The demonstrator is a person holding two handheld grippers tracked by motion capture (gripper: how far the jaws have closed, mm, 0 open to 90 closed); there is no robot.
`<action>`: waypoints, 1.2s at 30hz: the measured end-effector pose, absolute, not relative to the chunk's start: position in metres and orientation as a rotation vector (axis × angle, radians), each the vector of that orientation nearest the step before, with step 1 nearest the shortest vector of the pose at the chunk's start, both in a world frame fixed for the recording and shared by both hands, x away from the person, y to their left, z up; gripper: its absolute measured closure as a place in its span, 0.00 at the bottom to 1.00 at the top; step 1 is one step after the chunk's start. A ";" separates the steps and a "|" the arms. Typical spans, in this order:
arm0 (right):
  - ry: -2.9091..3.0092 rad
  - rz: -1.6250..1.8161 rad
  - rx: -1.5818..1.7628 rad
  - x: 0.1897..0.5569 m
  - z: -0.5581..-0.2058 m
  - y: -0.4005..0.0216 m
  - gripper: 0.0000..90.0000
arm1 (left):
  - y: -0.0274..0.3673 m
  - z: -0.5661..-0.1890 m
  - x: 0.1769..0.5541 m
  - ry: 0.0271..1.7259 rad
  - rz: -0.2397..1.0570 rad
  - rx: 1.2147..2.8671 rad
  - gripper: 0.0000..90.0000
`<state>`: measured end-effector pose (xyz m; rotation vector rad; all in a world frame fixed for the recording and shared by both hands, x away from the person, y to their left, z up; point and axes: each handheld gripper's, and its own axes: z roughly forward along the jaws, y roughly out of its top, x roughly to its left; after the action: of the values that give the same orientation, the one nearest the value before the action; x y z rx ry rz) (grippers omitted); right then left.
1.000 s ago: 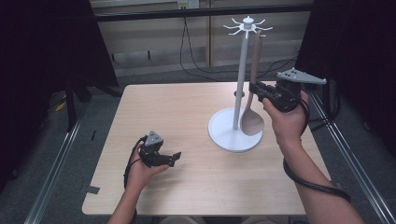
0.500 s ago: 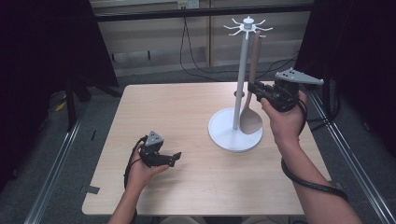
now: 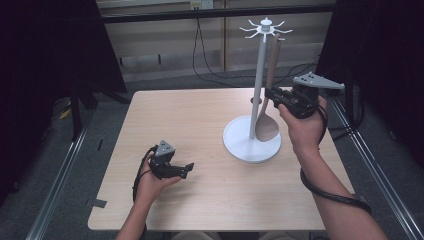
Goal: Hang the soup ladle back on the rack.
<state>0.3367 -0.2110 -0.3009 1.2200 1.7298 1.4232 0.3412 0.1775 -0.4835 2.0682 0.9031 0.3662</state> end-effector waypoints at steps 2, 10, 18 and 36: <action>1.733 1.423 1.220 0.337 -0.301 -0.211 0.86 | 0.177 -0.484 0.341 0.908 0.365 2.061 0.10; 1.733 1.412 1.214 0.337 -0.301 -0.211 0.86 | 0.178 -0.483 0.341 0.909 0.368 2.057 0.10; 1.722 1.416 1.213 0.336 -0.301 -0.213 0.82 | 0.178 -0.483 0.341 0.904 0.366 2.065 0.10; 1.710 1.404 1.274 0.331 -0.306 -0.212 0.38 | 0.177 -0.482 0.341 0.905 0.368 2.058 0.10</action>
<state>0.3314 -0.2125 -0.3065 1.2743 1.7102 1.4042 0.3407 0.1768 -0.4822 2.0585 0.9051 0.3676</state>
